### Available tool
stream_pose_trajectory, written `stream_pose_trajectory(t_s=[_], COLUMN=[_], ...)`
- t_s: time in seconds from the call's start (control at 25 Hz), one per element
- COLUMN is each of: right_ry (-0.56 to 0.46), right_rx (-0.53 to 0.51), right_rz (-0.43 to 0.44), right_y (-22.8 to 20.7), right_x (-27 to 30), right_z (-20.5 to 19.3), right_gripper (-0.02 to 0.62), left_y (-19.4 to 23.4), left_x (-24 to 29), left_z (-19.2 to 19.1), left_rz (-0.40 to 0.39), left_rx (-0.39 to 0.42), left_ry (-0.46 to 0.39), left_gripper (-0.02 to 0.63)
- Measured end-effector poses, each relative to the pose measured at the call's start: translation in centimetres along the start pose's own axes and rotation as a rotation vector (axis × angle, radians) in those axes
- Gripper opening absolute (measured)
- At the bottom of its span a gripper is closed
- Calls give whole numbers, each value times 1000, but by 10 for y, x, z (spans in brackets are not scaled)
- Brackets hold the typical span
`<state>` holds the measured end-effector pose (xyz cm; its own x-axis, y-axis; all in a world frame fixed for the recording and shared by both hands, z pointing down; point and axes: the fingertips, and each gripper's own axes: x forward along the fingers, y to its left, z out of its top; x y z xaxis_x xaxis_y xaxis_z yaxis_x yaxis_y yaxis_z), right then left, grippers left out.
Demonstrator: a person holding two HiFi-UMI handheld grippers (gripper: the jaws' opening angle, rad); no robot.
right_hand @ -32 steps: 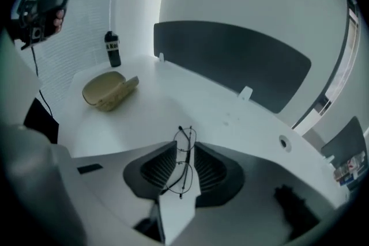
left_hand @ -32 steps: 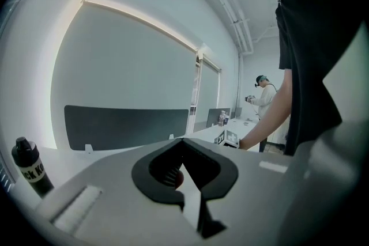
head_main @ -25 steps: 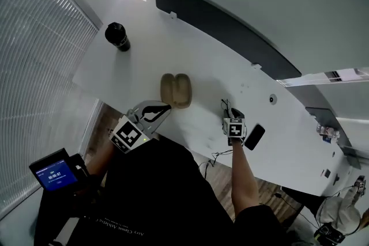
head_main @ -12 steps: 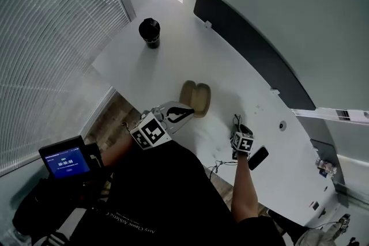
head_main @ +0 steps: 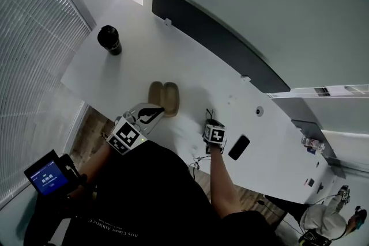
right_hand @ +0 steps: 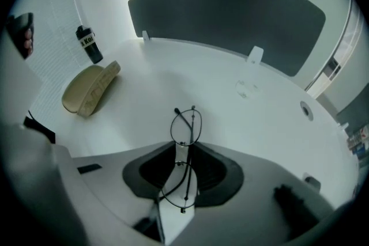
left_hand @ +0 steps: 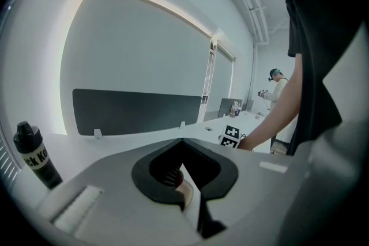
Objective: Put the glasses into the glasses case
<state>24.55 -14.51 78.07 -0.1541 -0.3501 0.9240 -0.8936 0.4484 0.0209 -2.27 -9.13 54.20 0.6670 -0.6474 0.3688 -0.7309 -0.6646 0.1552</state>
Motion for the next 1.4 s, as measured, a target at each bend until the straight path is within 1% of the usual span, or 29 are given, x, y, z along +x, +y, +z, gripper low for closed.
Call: stream_pose_trajectory(t_s=[0.08, 0.16, 0.24, 0.28, 0.32, 0.4, 0.48, 0.52, 0.6, 0.64, 0.72, 0.76, 0.84, 0.88, 0.92, 1.0, 1.04, 1.08, 1.24, 1.4], right_ry=[0, -33, -113, -160, -203, -268, -311, -324, -321, -303, -235, -193, -117, -83, -49, 11, 33, 51, 73, 67], right_rx=[30, 68, 117, 122, 107, 40, -28, -44, -48, -53, -55, -34, 21, 11, -32, -161, -205, -223, -193, -155], right_rz=[21, 43, 84, 108, 133, 186, 242, 268, 322, 346, 378, 386, 376, 353, 319, 239, 209, 189, 146, 93], right_y=[6, 16, 28, 36, 46, 75, 108, 122, 147, 159, 180, 189, 199, 203, 206, 211, 212, 212, 205, 197], right_x=[-6, -17, -38, -51, -63, -85, -96, -99, -96, -90, -71, -59, -42, -35, -27, -10, -2, 4, 21, 26], right_z=[-3, 2, 20, 35, 53, 92, 129, 144, 164, 169, 169, 167, 163, 161, 157, 148, 143, 138, 125, 118], right_gripper=[101, 97, 96, 95, 95, 95, 95, 95, 95, 95, 95, 95, 95, 95, 95, 95, 95, 95, 95, 95], left_y=[4, 5, 2, -1, -4, -6, -5, -4, -2, 0, 11, 18, 32, 37, 43, 56, 60, 63, 67, 67], left_x=[2, 1, 2, 3, 4, 4, 3, 3, 4, 5, 1, -4, -17, -24, -32, -46, -52, -57, -68, -78], left_z=[10, 18, 20, 21, 20, 18, 15, 14, 9, 7, 9, 14, 22, 24, 23, 17, 13, 9, -2, -3], left_rz=[11, 18, 9, 1, -5, -9, 0, 6, 20, 30, 63, 82, 108, 117, 126, 152, 165, 177, 207, 201], left_rx=[6, 27, 35, 34, 33, 31, 22, 17, -6, -24, -39, -39, -42, -45, -50, -63, -68, -72, -72, -56], left_ry=[-14, -10, -20, -30, -35, -24, -10, -6, -4, -6, -21, -34, -72, -85, -93, -106, -112, -114, -106, -98], left_gripper=[6, 6, 6, 6, 6, 6, 6, 6, 6, 6, 6, 6, 6, 6, 6, 6, 6, 6, 6, 6])
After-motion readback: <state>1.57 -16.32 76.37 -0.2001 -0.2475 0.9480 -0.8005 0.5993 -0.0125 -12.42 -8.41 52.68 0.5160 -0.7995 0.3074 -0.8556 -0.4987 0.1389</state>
